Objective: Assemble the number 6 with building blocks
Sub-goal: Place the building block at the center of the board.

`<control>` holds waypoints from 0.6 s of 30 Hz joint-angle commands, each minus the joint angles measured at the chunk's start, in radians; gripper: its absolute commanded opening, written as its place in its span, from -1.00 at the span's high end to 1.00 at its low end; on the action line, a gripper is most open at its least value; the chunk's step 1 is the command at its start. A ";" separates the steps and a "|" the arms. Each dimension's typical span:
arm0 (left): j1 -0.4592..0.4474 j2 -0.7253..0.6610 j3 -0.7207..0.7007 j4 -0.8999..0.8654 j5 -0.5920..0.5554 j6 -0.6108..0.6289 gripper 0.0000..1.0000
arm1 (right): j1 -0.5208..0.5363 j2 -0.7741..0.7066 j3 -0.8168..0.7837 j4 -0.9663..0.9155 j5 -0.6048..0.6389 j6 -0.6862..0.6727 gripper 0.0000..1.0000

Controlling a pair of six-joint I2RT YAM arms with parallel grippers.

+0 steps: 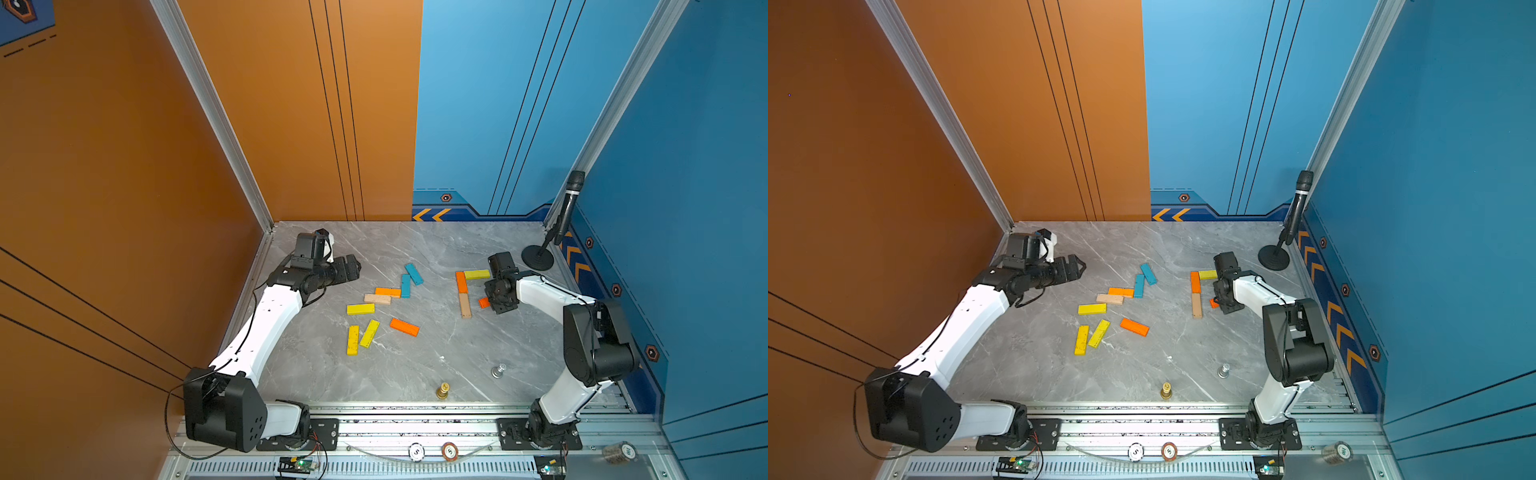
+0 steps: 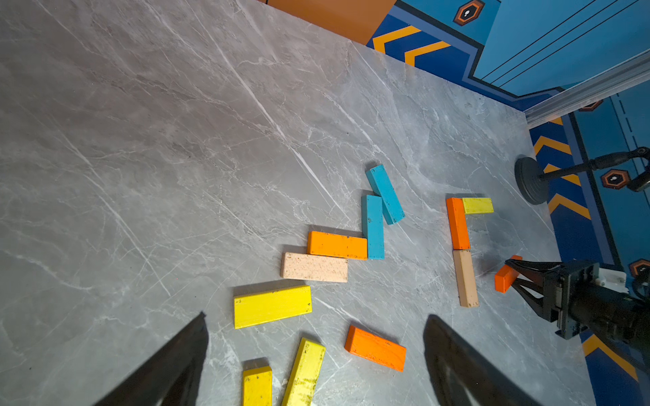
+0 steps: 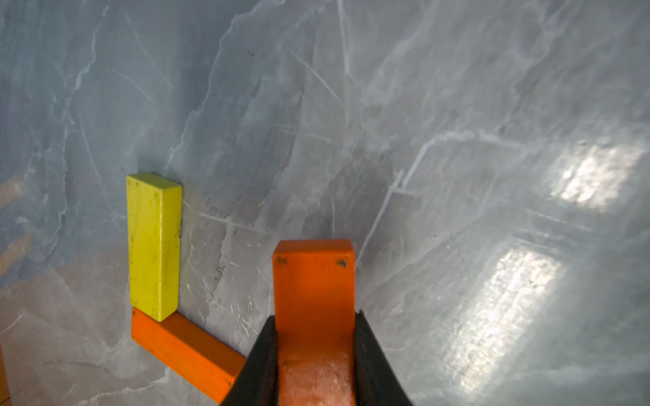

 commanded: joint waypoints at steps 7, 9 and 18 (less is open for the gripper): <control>-0.004 -0.008 -0.014 0.004 0.009 -0.003 -0.91 | 0.024 0.058 0.060 -0.030 0.096 0.162 0.42; -0.005 -0.009 -0.015 0.004 0.009 -0.004 -0.91 | 0.034 0.074 0.074 -0.029 0.102 0.188 0.41; -0.005 -0.006 -0.014 0.000 0.007 -0.002 -0.91 | 0.086 0.159 0.168 -0.102 0.159 0.279 0.41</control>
